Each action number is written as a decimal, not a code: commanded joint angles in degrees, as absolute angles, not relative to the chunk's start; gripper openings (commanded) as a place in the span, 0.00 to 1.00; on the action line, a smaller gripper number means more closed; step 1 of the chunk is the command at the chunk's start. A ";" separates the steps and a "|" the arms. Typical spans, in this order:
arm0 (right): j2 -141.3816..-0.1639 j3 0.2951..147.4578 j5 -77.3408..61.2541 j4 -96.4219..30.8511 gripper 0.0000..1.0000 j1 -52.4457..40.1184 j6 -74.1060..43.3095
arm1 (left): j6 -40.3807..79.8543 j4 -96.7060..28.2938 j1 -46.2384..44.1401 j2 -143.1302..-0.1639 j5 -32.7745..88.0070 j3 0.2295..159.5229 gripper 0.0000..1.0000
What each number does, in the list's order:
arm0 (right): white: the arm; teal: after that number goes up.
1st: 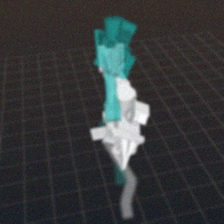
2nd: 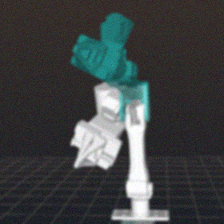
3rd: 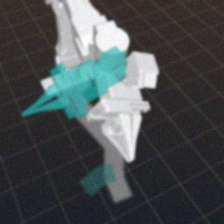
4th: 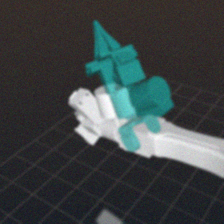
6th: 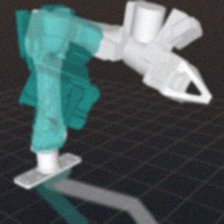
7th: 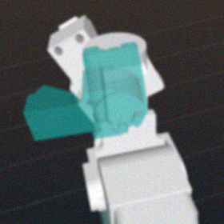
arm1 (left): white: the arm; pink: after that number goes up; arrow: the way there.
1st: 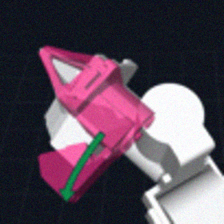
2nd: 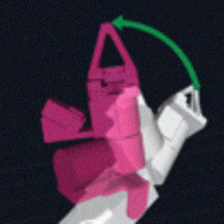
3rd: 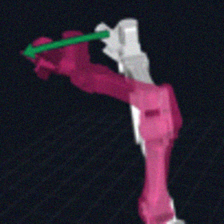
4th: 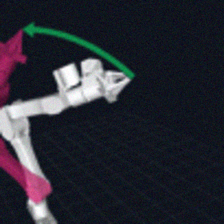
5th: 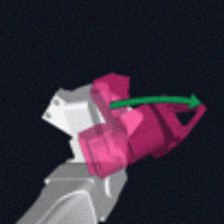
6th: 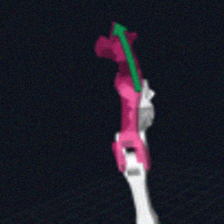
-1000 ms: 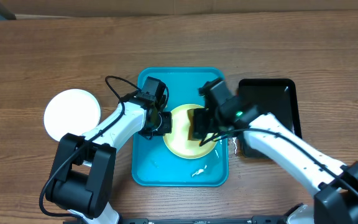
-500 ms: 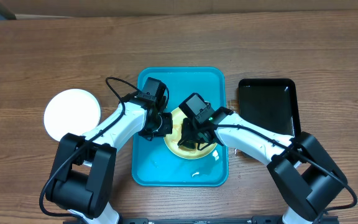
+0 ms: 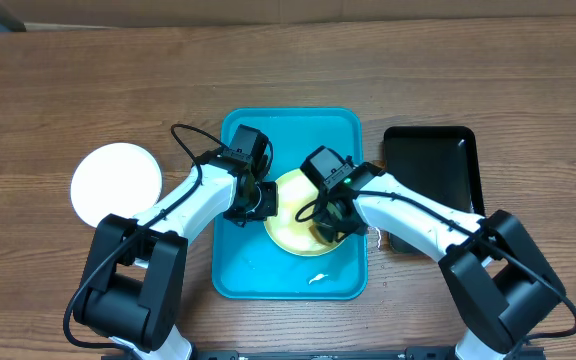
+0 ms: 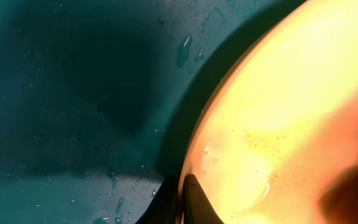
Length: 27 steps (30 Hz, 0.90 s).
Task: Clean dirty plates on tray and stack at the side
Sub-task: 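Scrub the yellow-rimmed plate with the sponge while the left gripper holds it, then return the sponge to the black water tray and release it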
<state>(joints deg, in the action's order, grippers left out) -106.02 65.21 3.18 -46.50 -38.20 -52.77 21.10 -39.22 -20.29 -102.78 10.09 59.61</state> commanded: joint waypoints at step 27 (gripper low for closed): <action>-96.49 83.72 10.37 -66.54 0.04 -24.97 -37.26 | 18.98 -43.00 -12.82 -103.50 4.56 59.07 0.04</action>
<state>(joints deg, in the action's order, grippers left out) -101.97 81.69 9.23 -65.60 -29.74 -38.61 20.82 -42.54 -12.75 -102.76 8.99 59.77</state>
